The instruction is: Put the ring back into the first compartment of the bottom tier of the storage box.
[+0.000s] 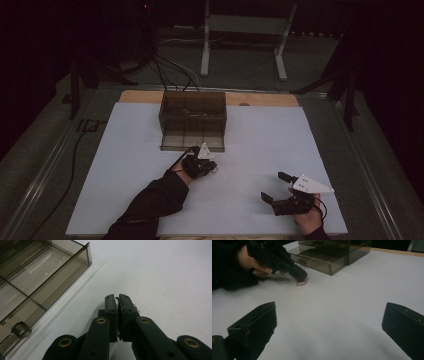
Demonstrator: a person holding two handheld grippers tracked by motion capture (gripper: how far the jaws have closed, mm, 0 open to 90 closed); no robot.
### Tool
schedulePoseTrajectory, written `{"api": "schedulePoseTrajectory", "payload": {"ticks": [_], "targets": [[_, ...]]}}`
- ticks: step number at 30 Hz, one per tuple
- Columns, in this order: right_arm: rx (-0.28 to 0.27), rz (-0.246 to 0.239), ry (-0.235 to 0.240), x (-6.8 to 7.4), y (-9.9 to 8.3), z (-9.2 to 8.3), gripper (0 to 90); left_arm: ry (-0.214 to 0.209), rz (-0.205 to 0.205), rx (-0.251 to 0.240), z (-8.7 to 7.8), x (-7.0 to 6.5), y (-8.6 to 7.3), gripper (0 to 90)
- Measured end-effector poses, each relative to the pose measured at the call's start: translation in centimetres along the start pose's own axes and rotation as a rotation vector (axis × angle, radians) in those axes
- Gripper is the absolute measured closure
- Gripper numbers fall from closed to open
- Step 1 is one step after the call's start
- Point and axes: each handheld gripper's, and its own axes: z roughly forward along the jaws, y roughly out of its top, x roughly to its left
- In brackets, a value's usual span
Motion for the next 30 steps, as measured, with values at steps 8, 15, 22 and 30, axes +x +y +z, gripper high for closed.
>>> {"api": "schedulePoseTrajectory", "payload": {"ticks": [8,15,22,30], "targets": [[0.001,0.001,-0.001,0.0,0.0,0.0,0.0,0.008,-0.014,-0.009,-0.1,0.0,0.1,90.0],[-0.002,0.003,-0.001,0.0,0.0,0.0,0.0,0.009,-0.018,-0.027,-0.7,0.1,0.2,90.0],[-0.003,0.004,-0.001,0.0,0.0,0.0,0.0,0.009,-0.004,-0.050,-1.5,-0.2,0.6,90.0],[-0.005,0.004,-0.001,0.0,0.0,0.0,0.0,0.010,0.022,-0.052,-2.0,-0.5,0.9,90.0]]}}
